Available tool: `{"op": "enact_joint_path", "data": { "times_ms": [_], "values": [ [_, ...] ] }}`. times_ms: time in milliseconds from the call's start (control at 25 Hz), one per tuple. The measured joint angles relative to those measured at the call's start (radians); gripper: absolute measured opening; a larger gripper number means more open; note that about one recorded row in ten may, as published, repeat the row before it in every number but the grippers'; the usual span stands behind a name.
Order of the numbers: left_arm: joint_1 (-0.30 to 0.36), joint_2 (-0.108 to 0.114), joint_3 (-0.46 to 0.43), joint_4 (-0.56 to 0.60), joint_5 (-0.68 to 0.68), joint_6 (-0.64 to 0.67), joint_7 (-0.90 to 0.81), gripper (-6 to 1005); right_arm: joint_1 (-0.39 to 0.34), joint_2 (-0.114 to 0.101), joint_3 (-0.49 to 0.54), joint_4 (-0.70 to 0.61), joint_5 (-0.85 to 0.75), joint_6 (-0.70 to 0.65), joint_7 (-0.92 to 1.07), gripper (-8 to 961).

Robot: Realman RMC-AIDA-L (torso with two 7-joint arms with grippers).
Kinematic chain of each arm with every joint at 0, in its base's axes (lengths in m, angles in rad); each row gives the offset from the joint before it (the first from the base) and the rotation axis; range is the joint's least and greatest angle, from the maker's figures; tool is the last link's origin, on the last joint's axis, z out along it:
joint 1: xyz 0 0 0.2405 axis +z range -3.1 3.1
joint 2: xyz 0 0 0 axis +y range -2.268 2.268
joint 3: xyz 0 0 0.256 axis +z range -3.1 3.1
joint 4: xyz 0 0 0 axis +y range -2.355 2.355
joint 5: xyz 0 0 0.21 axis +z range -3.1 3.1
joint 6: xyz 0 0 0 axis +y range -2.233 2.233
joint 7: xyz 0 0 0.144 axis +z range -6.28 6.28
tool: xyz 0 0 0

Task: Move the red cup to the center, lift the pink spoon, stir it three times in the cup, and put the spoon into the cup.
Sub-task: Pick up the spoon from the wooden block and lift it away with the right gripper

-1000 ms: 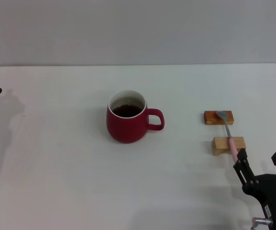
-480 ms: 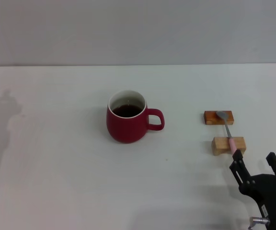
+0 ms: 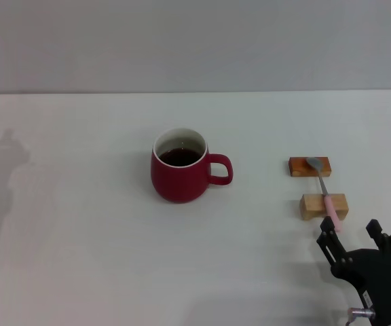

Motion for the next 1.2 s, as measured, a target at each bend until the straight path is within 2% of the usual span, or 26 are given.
{"op": "enact_joint_path", "data": {
  "times_ms": [400,1200],
  "values": [
    [0.002,-0.002,0.0,0.0,0.008,0.01,0.0,81,0.022,0.002,-0.007,-0.024,0.0,0.045,0.014,815],
    [0.003,-0.005,-0.007,-0.002,0.02,0.014,0.0,88,0.068,0.003,-0.001,-0.072,0.0,0.049,0.076,815]
  ]
}}
